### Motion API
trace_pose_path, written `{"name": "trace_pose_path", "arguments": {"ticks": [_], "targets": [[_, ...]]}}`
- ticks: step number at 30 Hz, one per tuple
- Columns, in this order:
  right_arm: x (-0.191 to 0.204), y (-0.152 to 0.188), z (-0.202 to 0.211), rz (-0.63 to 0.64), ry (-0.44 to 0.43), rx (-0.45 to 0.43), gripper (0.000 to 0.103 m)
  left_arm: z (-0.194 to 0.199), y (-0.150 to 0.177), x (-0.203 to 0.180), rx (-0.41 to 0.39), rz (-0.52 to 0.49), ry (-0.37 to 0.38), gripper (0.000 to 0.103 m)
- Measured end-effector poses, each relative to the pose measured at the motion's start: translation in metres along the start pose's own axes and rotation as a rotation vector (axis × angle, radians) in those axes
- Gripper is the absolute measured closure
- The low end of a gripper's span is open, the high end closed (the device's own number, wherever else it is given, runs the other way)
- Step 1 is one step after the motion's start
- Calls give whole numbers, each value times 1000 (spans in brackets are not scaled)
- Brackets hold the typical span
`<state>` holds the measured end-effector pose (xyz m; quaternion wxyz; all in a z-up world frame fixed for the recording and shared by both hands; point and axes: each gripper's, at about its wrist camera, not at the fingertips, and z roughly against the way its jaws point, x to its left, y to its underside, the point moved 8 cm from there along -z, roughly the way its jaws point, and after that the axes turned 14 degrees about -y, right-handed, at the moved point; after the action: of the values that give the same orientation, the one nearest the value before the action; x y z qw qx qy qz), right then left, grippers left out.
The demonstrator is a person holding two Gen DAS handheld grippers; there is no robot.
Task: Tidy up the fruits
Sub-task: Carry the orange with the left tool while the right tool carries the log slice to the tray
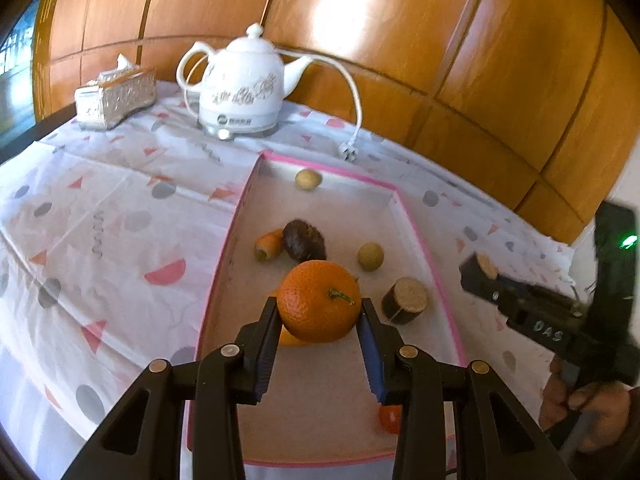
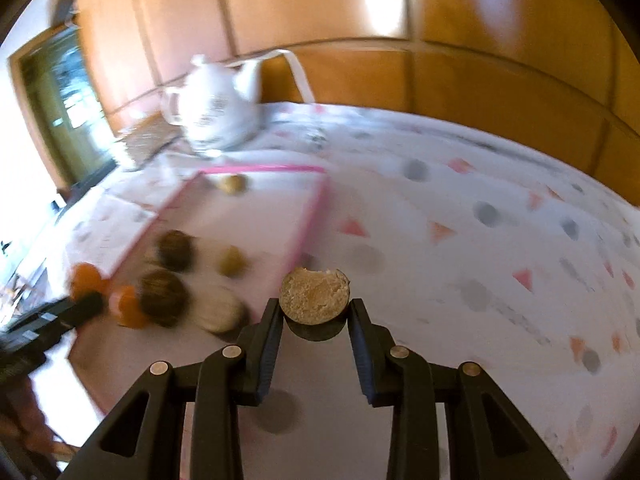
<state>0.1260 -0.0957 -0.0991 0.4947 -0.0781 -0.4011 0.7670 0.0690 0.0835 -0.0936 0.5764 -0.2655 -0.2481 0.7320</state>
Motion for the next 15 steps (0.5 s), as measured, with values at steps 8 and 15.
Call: {"name": "trace_pose_path", "arguments": {"ticks": [8, 15], "targets": [[49, -16, -32, 74, -114, 45, 70, -7, 14, -8, 49, -38, 4, 64], [62, -21, -60, 89, -137, 89, 70, -13, 14, -10, 42, -54, -18, 61]]}}
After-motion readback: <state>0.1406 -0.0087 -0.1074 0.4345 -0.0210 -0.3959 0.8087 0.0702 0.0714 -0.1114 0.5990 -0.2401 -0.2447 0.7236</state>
